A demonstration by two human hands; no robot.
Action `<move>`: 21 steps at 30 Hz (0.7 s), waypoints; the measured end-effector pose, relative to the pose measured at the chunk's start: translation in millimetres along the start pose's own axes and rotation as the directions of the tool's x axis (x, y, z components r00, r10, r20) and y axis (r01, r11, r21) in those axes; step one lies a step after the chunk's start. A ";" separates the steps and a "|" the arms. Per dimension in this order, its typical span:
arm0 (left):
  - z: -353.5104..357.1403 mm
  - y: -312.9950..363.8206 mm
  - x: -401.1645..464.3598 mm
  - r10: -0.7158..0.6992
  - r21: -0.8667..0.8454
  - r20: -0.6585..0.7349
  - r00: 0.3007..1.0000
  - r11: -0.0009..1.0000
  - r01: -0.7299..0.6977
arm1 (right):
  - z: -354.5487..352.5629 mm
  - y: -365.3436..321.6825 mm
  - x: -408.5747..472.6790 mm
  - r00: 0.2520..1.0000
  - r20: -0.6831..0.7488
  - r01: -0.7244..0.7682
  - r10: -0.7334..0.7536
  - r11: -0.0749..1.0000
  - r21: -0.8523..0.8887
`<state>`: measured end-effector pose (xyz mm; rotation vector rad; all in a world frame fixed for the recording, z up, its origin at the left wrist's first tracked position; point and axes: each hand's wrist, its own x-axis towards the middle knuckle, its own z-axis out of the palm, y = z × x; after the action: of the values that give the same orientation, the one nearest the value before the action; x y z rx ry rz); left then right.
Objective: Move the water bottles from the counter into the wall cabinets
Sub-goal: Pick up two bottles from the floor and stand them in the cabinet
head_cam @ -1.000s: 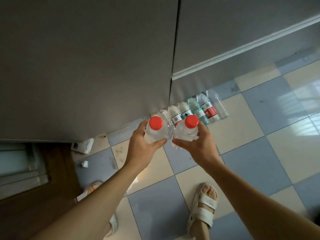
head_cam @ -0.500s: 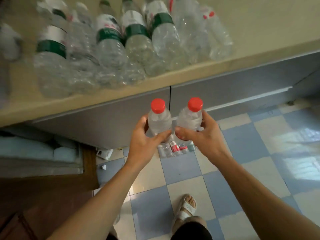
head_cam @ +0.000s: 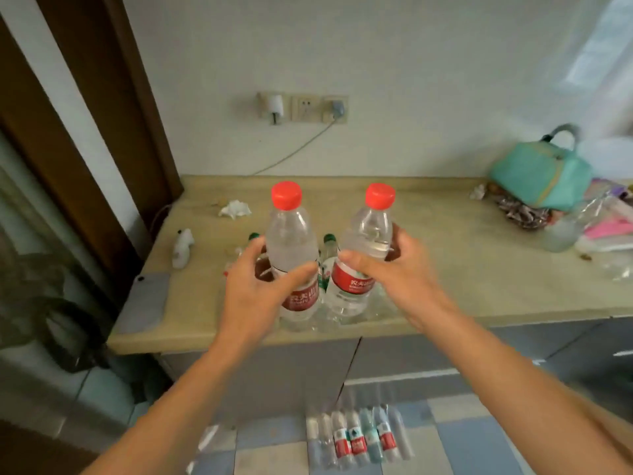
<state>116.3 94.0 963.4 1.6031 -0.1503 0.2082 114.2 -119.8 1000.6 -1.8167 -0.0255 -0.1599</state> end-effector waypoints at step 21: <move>-60.9 328.6 258.3 0.399 -0.102 -0.133 0.907 0.905 -0.413 | -12.7 -334.4 166.1 0.843 -0.435 0.453 -0.317 0.854 0.256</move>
<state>291.6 148.6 1343.8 1.4138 -0.4073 0.5988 243.2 -59.6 1345.9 -1.3757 -0.1465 -0.7551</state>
